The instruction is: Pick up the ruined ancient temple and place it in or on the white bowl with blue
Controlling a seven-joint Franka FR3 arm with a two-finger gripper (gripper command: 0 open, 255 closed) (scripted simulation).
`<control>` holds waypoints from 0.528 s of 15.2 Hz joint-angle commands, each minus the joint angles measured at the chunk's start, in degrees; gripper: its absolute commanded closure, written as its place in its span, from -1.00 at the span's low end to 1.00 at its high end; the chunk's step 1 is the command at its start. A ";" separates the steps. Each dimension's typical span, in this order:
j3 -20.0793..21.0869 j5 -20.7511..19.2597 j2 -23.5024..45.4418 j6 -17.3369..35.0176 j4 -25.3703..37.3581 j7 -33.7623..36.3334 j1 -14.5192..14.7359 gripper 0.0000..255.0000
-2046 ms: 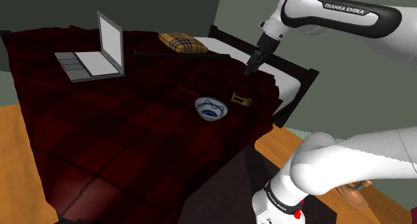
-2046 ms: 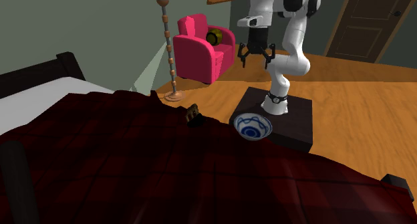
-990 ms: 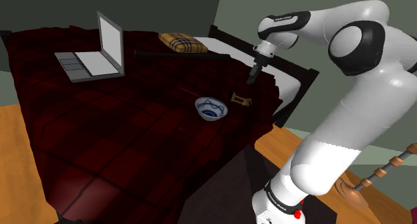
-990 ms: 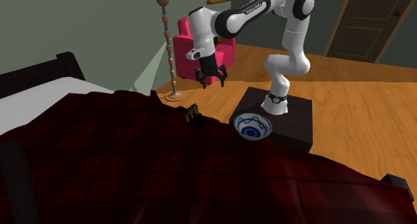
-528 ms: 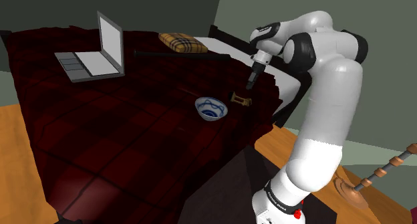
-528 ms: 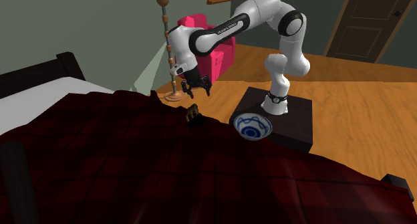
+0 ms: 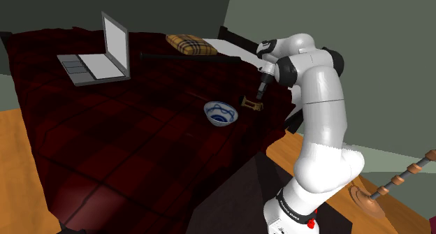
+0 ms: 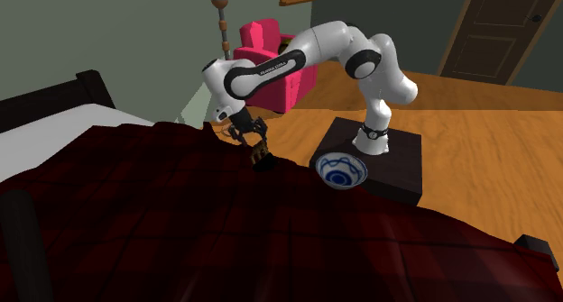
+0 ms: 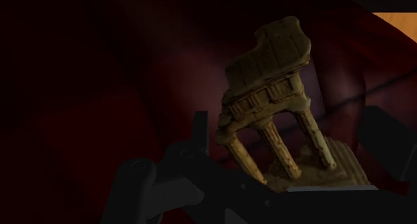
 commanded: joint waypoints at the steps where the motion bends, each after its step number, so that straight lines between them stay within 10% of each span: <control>1: 0.28 0.26 0.66 0.64 -0.34 -0.27 -0.04 -1.00; 8: 0.34 0.57 0.06 5.00 -5.71 -1.02 1.71 -1.00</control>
